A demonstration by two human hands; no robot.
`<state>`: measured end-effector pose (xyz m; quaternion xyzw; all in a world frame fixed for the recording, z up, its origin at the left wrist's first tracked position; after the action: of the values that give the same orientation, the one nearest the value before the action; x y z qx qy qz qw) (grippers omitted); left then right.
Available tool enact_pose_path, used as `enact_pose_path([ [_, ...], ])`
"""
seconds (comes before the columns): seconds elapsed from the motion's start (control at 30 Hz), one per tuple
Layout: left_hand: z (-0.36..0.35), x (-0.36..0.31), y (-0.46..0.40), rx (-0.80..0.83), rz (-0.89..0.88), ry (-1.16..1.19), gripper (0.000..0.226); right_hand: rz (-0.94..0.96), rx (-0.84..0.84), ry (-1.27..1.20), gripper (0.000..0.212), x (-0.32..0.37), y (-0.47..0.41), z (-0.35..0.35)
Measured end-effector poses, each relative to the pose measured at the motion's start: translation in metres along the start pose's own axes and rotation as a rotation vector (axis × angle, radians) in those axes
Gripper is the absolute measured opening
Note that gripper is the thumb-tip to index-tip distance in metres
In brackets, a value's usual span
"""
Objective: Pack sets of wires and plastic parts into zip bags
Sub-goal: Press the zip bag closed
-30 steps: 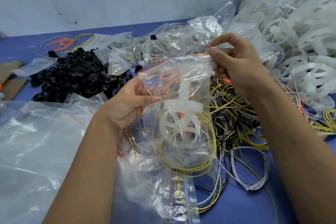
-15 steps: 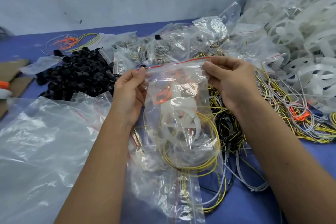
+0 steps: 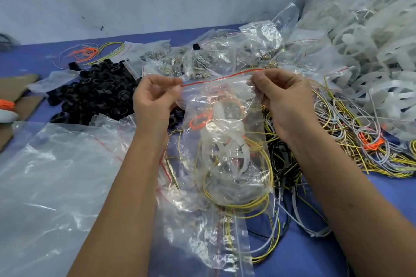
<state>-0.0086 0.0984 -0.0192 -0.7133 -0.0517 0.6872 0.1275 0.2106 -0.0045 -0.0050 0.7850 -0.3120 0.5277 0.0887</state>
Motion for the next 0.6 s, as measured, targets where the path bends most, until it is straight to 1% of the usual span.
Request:
enact_pose_path([
  [0.07,-0.002,-0.019,-0.003,-0.06,-0.215,-0.291,0.01,0.066,0.018,0.089,0.005,-0.001,-0.001,-0.001],
  [0.13,-0.014,-0.042,-0.005,0.004,-0.403,-0.531,0.008,0.119,0.05,0.145,0.007,-0.002,0.0,-0.003],
  [0.2,-0.033,-0.063,-0.007,0.161,-0.493,-0.693,0.012,0.155,0.098,0.165,0.01,-0.003,0.001,-0.005],
  [0.27,-0.052,-0.073,-0.008,0.359,-0.467,-0.787,0.014,0.183,0.131,0.171,0.01,-0.003,0.002,-0.005],
  [0.3,-0.059,-0.074,-0.008,0.427,-0.446,-0.819,0.015,0.194,0.142,0.176,0.01,-0.003,0.003,-0.005],
  [0.37,-0.066,-0.069,-0.008,0.487,-0.425,-0.839,0.015,0.21,0.144,0.184,0.01,-0.005,0.002,-0.005],
  [0.43,-0.066,-0.061,-0.007,0.485,-0.402,-0.786,0.013,0.206,0.112,0.17,0.01,-0.007,0.002,-0.004],
  [0.5,-0.065,-0.056,-0.005,0.459,-0.383,-0.712,0.007,0.196,0.083,0.136,0.006,-0.007,0.002,-0.004],
  [0.6,-0.064,-0.052,-0.004,0.44,-0.399,-0.664,0.003,0.213,0.088,0.119,0.003,-0.007,0.003,-0.004],
])
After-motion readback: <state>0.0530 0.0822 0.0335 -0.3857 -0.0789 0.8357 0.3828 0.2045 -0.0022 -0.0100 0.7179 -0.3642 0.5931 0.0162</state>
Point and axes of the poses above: each hand's wrist, its own y-axis away from the middle knuckle, its own z-axis out of the back of the hand, x = y × z, the point moved 2 cm from there along -y, towards the middle knuckle, and after that the axes turned 12 degrees about -y, right-handed, at the moved point
